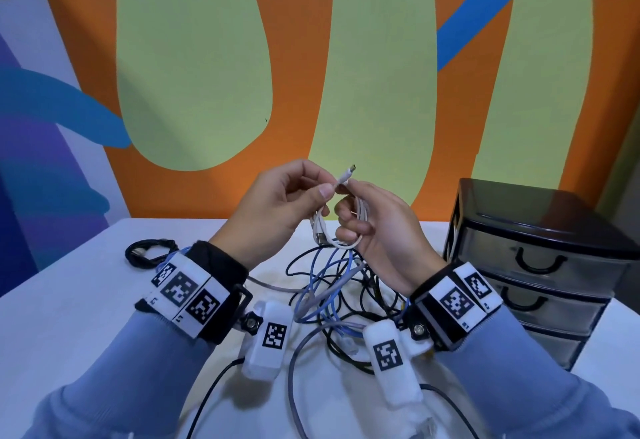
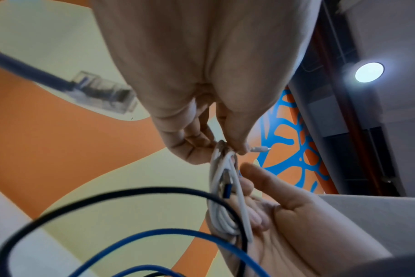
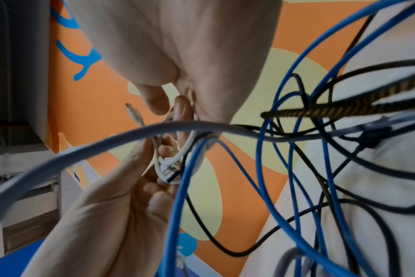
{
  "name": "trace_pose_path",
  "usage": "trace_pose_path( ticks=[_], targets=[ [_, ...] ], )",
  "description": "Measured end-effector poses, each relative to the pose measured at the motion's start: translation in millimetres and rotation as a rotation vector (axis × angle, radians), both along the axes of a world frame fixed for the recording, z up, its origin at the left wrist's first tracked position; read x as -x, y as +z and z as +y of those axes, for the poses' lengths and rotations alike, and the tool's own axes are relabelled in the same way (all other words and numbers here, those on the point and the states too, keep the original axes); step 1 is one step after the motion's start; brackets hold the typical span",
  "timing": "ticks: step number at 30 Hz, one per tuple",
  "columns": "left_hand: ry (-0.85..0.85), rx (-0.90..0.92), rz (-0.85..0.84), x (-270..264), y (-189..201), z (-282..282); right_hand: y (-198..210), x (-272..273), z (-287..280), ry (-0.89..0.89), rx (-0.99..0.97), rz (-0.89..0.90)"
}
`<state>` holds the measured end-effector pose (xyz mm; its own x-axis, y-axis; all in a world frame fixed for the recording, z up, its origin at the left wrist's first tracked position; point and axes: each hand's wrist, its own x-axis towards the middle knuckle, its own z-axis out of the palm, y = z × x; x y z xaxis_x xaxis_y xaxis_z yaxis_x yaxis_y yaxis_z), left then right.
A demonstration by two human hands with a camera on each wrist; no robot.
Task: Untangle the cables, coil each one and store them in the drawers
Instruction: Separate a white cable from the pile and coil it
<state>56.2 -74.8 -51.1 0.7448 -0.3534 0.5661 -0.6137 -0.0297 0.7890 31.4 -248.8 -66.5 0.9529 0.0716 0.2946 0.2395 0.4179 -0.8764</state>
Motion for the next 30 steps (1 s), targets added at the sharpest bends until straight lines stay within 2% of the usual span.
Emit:
trace_pose_path(
  ticks=[6, 10, 16, 18, 23, 25, 27, 30],
  targets=[
    [0.125, -0.043, -0.081, 3.4, 2.1, -0.4, 0.0, -0.6, -0.1, 0.016, -0.095, -0.037],
    [0.18, -0.062, 0.016, 3.0, 4.4, -0.1, -2.8, -0.1, 2.9, -0.047, -0.079, -0.085],
    [0.441, -0.271, 0.007, 2.4, -2.3, -4.3, -2.5, 2.8, 10.2, -0.074, 0.026, -0.181],
    [0.394, -0.216, 0.074, 3.3, -1.8, -4.4, -3.4, 2.1, 11.5, -0.092, 0.041, -0.18],
    [-0.013, 0.16, 0.415, 4.6, 5.8, 1.4, -5.8, -2.9, 6.5, -0.143, 0.011, -0.149],
    [-0.116, 0.265, 0.509, 4.7, 7.9, 4.1, -6.3, -5.5, 2.8, -0.137, -0.044, -0.129],
    [-0.125, 0.314, 0.539, 3.5, 7.9, 4.0, -6.5, -6.9, 0.2, -0.122, -0.081, -0.112],
    [-0.037, 0.397, 0.508, -0.6, 4.5, 1.1, -5.2, -5.8, 1.6, -0.114, -0.082, -0.103]
  ],
)
